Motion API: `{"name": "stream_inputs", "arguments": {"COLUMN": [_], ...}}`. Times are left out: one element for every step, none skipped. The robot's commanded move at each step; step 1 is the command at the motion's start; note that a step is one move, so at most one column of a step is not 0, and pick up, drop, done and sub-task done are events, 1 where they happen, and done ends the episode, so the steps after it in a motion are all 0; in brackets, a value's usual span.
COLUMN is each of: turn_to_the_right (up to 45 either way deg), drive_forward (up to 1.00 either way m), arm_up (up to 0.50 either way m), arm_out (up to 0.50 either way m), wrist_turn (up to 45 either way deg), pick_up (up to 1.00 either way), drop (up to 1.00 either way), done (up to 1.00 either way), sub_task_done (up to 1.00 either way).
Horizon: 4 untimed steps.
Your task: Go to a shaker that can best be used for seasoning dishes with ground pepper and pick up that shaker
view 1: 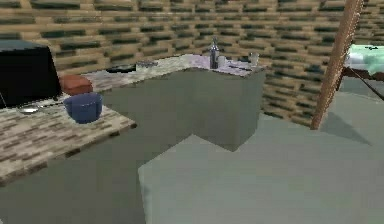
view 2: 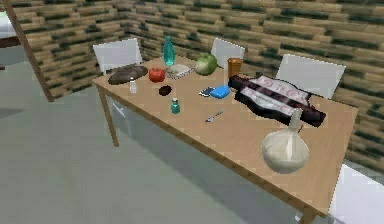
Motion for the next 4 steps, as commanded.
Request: {"name": "stream_inputs", "arguments": {"turn_to_the_right": [-3.0, 45.0, 36.0, 0.0], "drive_forward": [0.00, 0.00, 0.00, 0.60], "arm_up": [0.00, 0.00, 0.00, 0.00], "arm_out": [0.00, 0.00, 0.00, 0.00], "wrist_turn": [0.0, 0.0, 0.0, 0.0], "pick_up": [0.00, 0.00, 0.00, 0.00], "drop": [0.00, 0.00, 0.00, 0.00], "done": [0.00, 0.00, 0.00, 0.00], "sub_task_done": [0.00, 0.00, 0.00, 0.00]}}
